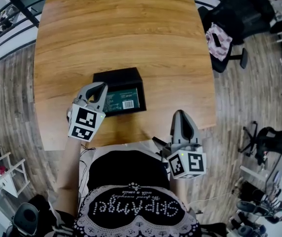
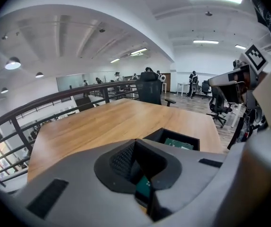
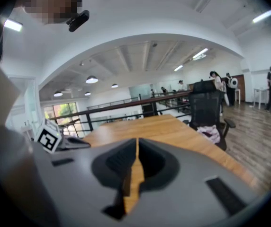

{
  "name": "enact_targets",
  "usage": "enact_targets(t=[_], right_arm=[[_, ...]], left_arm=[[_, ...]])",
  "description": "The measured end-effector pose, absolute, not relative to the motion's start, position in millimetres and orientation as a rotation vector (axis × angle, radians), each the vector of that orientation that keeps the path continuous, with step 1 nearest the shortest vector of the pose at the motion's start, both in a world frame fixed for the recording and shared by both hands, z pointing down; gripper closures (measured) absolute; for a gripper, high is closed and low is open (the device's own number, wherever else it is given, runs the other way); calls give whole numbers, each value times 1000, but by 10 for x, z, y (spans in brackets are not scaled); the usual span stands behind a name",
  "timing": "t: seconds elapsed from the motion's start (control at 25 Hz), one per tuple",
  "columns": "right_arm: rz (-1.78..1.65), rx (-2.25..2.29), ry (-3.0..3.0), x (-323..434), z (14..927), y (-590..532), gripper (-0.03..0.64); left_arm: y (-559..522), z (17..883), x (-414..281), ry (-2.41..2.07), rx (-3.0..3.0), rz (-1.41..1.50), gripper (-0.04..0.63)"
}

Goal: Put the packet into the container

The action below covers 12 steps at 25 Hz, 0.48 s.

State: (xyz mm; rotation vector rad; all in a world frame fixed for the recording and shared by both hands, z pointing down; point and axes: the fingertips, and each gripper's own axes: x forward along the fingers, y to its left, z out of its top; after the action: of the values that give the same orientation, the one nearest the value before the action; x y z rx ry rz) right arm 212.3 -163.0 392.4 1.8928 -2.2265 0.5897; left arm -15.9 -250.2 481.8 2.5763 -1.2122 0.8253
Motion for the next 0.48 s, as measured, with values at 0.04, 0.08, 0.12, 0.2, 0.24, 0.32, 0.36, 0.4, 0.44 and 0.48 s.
enact_targets(t=[0.04,0.08,0.12,0.2,0.24,0.32,0.36,0.4,0.44,0.48], right_arm=[[586,1894,-2227,2128,3915,-1635,578],[582,1895,-2228,2133,3906,-1643,578],[579,1896,-2230,2139,3898,-1651,578],[572,1895,-2230,2154,3886,-1659,578],[568,1894,-2231,2162,3880,-1662,578],[559,1893,-2233,2179,3870,-1670,578],[555,1892,-2234,2187,3867,-1675,578],[551,1890,-2235,2193,3863,-1680,578],[547,1886,-2237,2197,3857,-1685,578],[542,1883,-2241,2197,3850,-1693,578]], left_arm=[[-2516,4795,-176,-1237,2571,820,568],[-2533,4767,-195,-1263,2567,810,568],[-2551,4735,-214,-1290,2563,795,568],[-2578,4666,-256,-1344,2552,757,568],[-2591,4626,-283,-1374,2543,731,569],[-2630,4526,-362,-1457,2519,663,568],[-2652,4471,-411,-1505,2505,625,568],[-2666,4419,-460,-1546,2491,591,568],[-2669,4373,-503,-1576,2478,562,569],[-2665,4333,-542,-1599,2465,537,569]])
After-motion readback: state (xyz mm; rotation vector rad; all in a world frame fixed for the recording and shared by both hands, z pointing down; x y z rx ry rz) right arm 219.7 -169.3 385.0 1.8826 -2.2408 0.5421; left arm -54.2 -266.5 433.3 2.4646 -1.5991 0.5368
